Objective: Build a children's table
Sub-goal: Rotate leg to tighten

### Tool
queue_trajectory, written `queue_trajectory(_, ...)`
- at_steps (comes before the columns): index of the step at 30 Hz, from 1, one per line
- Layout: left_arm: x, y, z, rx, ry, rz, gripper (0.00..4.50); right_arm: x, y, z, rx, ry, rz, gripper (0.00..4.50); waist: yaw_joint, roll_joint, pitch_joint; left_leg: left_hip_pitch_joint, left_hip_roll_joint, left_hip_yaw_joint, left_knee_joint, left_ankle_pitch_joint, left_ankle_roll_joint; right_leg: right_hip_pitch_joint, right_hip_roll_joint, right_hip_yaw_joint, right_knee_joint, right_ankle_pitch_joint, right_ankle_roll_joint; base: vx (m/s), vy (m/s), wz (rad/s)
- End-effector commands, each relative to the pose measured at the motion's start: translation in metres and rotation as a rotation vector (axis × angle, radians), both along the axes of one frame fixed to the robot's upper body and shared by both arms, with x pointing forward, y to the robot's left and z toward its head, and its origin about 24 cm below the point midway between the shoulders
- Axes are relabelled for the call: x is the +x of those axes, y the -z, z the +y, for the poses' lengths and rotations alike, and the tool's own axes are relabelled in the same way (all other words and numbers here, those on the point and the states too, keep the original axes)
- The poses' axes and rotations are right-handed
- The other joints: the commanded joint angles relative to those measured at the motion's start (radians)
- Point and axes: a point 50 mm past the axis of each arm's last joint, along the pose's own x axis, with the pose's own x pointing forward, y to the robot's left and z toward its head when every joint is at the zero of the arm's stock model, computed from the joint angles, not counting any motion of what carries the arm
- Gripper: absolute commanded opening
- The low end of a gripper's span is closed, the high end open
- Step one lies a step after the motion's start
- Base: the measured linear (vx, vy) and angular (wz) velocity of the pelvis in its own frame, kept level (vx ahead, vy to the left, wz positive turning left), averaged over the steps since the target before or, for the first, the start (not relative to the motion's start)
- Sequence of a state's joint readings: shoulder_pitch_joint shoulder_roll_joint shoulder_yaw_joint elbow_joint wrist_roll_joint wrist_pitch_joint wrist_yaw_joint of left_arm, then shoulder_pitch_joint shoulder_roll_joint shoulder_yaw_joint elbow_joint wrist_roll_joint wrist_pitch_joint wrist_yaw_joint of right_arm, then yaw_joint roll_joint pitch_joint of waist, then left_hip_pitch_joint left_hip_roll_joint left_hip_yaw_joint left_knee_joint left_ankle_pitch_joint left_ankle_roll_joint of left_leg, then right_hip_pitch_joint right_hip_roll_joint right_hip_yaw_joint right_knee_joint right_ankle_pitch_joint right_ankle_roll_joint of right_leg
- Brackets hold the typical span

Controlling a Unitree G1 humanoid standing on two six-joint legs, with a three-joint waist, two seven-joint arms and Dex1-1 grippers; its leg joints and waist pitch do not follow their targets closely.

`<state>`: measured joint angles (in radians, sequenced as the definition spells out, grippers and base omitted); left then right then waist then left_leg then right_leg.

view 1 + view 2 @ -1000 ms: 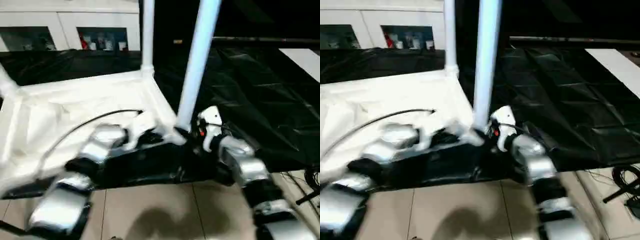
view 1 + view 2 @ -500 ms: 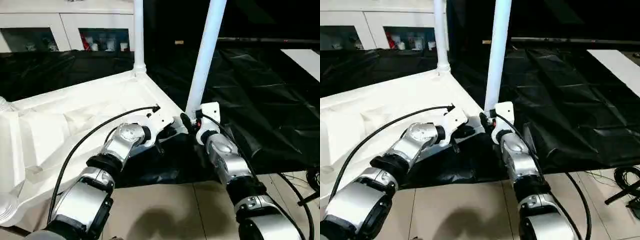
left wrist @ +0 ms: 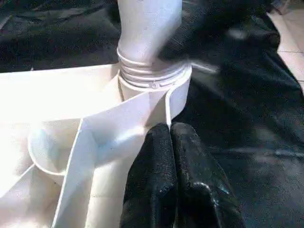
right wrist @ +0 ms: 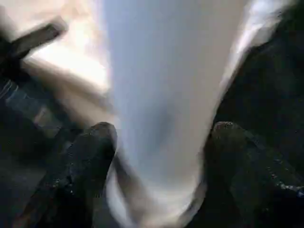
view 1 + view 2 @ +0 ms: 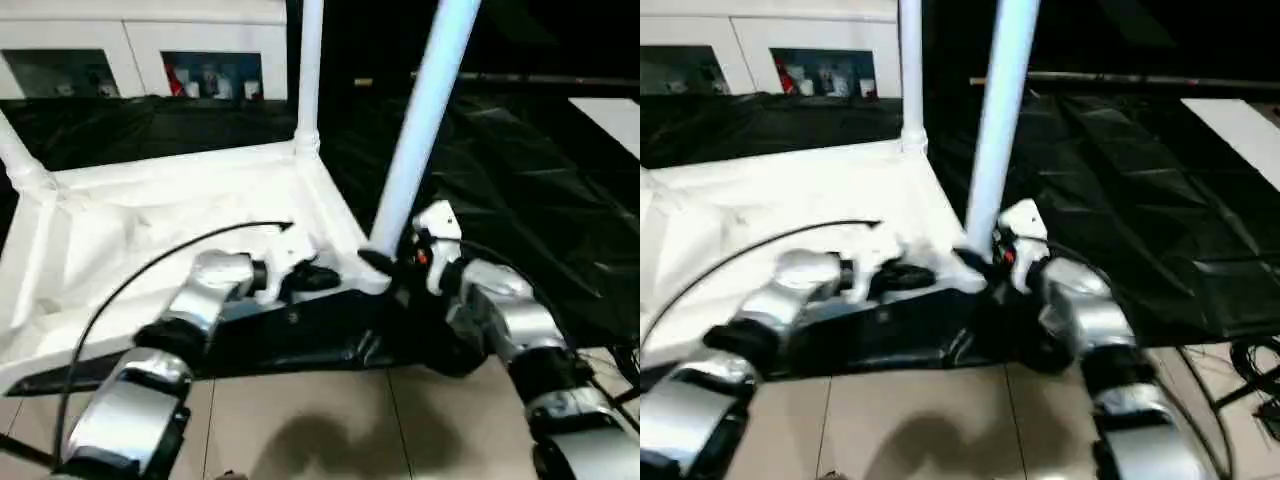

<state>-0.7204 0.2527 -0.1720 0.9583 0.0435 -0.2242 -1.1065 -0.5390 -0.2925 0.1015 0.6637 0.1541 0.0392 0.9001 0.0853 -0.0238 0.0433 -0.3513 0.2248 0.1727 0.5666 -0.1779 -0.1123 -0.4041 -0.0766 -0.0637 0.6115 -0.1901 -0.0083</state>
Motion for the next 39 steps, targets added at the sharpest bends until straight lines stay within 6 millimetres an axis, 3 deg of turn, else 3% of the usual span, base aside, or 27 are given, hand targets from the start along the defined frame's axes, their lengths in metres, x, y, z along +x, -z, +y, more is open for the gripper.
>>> queue_trajectory(1, -0.004, 0.006, 0.007, 0.017, 0.019, 0.033, 0.00, -0.003, -0.003, 0.003, -0.016, -0.082, 0.004, 3.55, 0.002, -0.010, -0.060, -0.005, 0.004, 0.013, -0.050, -0.152, 0.085, 0.063, -0.052, 0.038, -0.063, -0.094, -0.236, 0.000, 0.000, 0.00)
queue_trajectory(2, -0.004, 0.005, 0.008, 0.016, 0.018, 0.033, 0.00, -0.003, -0.003, 0.003, -0.016, -0.093, 0.009, 3.55, 0.003, -0.015, -0.060, -0.004, 0.004, 0.014, -0.050, -0.153, 0.084, 0.062, -0.052, 0.038, -0.064, -0.104, -0.234, 0.000, 0.000, 0.00)
queue_trajectory(3, -0.004, 0.005, 0.009, 0.015, 0.018, 0.033, 0.00, -0.004, -0.003, 0.004, -0.015, -0.100, 0.013, 3.55, 0.004, -0.011, -0.059, -0.003, 0.006, 0.013, -0.051, -0.155, 0.081, 0.060, -0.053, 0.039, -0.064, -0.117, -0.232, 0.000, 0.000, 0.00)
queue_trajectory(12, -0.004, 0.004, 0.009, 0.006, 0.025, 0.037, 0.00, 0.000, -0.002, 0.012, -0.030, -0.091, -0.018, 3.55, 0.002, -0.014, -0.060, -0.002, 0.005, 0.013, -0.051, -0.134, 0.073, 0.060, -0.053, 0.041, -0.059, -0.075, -0.241, 0.000, 0.000, 0.00)
queue_trajectory(21, -0.005, 0.004, 0.008, 0.007, 0.030, 0.040, 0.00, -0.003, 0.005, 0.012, -0.053, -0.082, -0.007, 2.82, 0.002, -0.013, -0.060, -0.001, 0.005, 0.013, -0.050, -0.130, 0.076, 0.061, -0.052, 0.041, -0.057, -0.058, -0.246, 0.000, 0.000, 0.00)
queue_trajectory(32, -0.005, 0.006, 0.007, 0.014, 0.025, 0.040, 0.00, -0.003, 0.009, 0.013, -0.026, -0.044, -0.011, 2.65, 0.003, -0.014, -0.061, -0.002, 0.005, 0.013, -0.049, -0.128, 0.077, 0.062, -0.053, 0.041, -0.056, -0.058, -0.247, 0.000, 0.000, 0.00)
queue_trajectory(35, -0.002, 0.010, -0.002, 0.044, -0.026, 0.022, 0.00, 0.001, 0.016, 0.014, -0.011, 0.111, 0.002, 2.65, -0.002, -0.014, -0.058, 0.000, 0.006, 0.012, -0.052, -0.148, 0.066, 0.057, -0.054, 0.042, -0.061, -0.098, -0.238, 0.000, 0.000, 0.00)
queue_trajectory(37, -0.001, 0.011, -0.006, 0.051, -0.045, 0.019, 0.00, 0.002, 0.020, 0.015, -0.019, 0.169, 0.006, 2.65, -0.006, -0.014, -0.054, 0.002, 0.005, 0.011, -0.056, -0.181, 0.046, 0.054, -0.056, 0.042, -0.069, -0.170, -0.222, 0.000, 0.000, 0.00)
queue_trajectory(39, 0.002, 0.011, -0.024, 0.035, -0.092, 0.006, 0.00, 0.004, 0.028, 0.018, -0.018, 0.325, 0.023, 2.65, -0.008, -0.010, -0.052, 0.008, 0.006, 0.010, -0.059, -0.217, 0.024, 0.049, -0.057, 0.044, -0.079, -0.254, -0.198, 0.000, 0.000, 0.00)
